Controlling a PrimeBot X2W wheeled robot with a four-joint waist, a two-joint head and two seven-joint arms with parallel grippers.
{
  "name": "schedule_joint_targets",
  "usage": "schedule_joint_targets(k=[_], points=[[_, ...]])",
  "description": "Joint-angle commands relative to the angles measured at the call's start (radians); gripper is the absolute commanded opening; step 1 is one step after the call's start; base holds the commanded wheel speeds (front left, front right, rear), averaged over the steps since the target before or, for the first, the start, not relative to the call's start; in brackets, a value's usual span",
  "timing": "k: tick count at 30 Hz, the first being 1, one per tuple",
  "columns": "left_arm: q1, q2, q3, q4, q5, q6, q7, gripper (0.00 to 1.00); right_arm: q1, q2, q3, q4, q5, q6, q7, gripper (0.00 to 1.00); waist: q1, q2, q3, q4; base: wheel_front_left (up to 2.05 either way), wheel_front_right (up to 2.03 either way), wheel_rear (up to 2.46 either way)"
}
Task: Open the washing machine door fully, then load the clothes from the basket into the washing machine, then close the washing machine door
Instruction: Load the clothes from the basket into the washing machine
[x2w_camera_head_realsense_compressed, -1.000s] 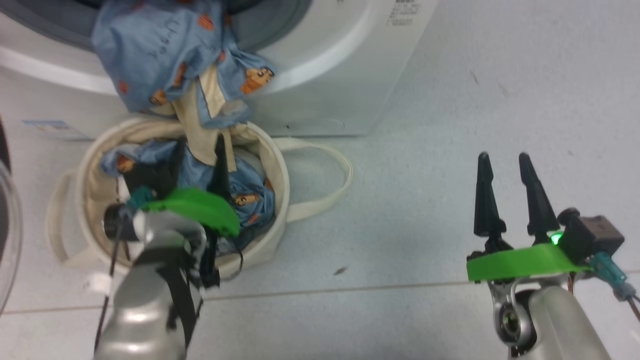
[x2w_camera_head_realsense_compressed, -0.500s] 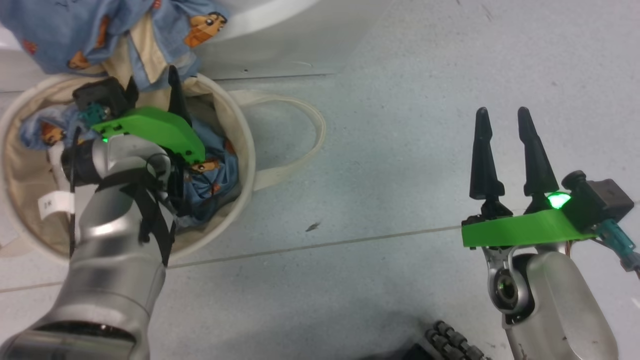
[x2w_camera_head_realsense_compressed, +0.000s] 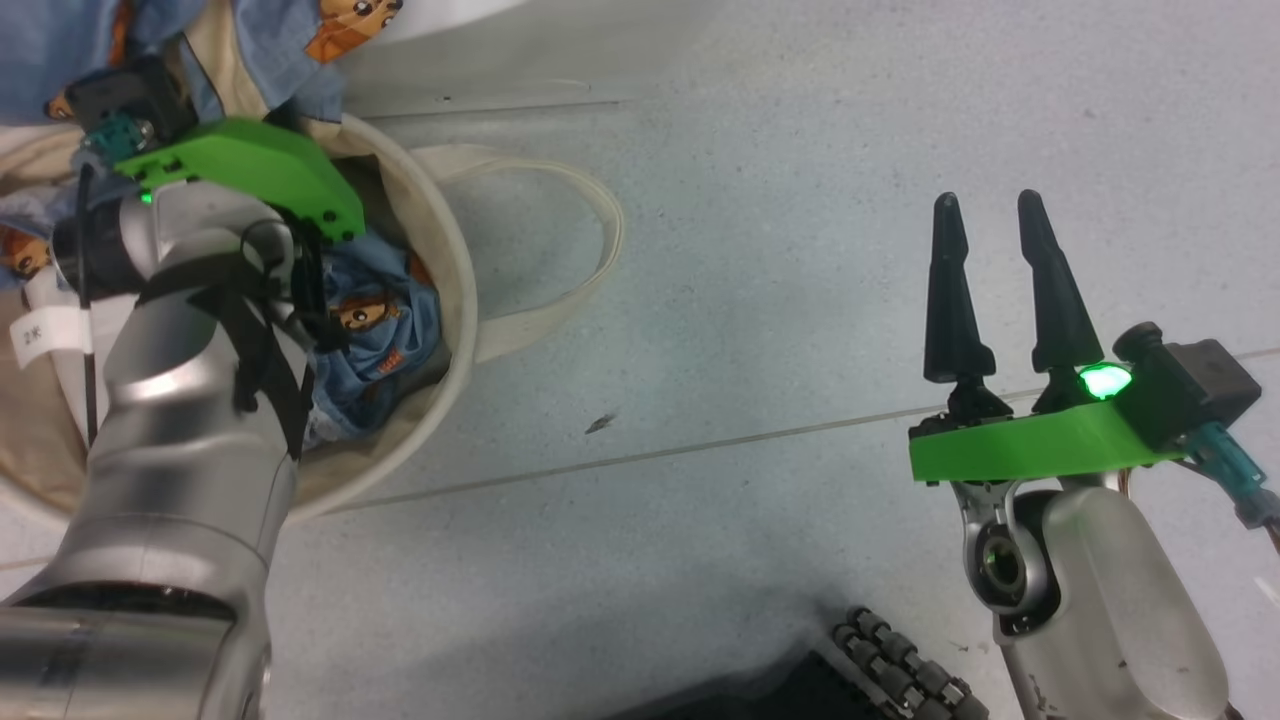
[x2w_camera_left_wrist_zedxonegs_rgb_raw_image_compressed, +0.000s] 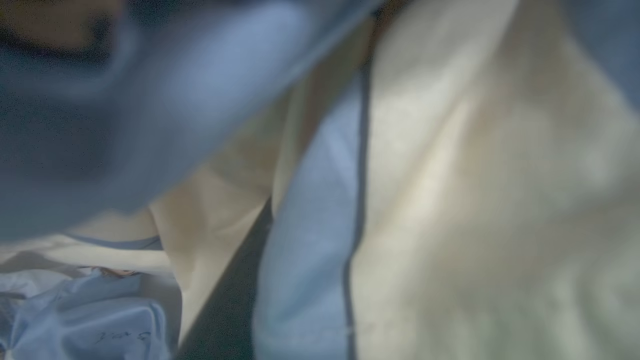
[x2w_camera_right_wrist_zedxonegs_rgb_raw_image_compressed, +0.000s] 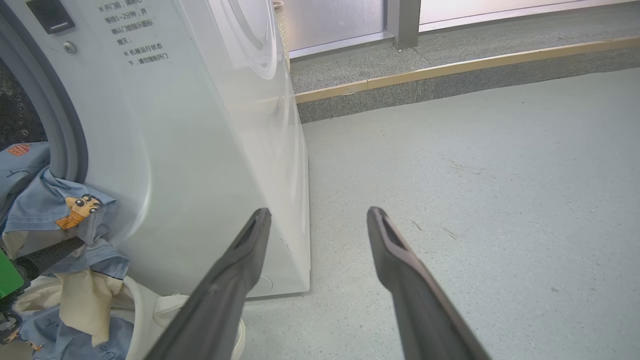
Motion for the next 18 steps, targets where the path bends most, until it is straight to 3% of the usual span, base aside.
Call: schedule_joint_targets(k=[1, 7, 13, 18], points=[[-0.017, 0.031, 0.018, -0.032, 0.009, -0.010, -0.005, 0.00, 0.008, -0.001, 0.015, -0.033, 0.008, 0.008, -0.005, 1.00, -0.0001, 0.0001, 0.009, 0.003, 0.00, 0.00, 0.00], [0.007, 0.029, 0.051, -0.133, 0.024, -0.046, -0.005, 0.00, 0.000, -0.001, 0.012, -0.033, 0.004, 0.008, -0.005, 1.00, -0.0001, 0.0001, 0.003, 0.025, 0.00, 0.00, 0.00], [0.128, 0.018, 0.149, -0.399, 0.086, -0.080, -0.005, 0.00, 0.015, -0.001, 0.003, -0.028, -0.015, 0.008, -0.005, 1.00, -0.0001, 0.0001, -0.052, 0.076, 0.00, 0.00, 0.00], [0.193, 0.006, 0.200, -0.528, 0.140, -0.105, -0.005, 0.00, 0.028, -0.001, 0.020, -0.023, -0.014, 0.008, -0.005, 1.00, -0.0001, 0.0001, -0.106, 0.094, 0.00, 0.00, 0.00]])
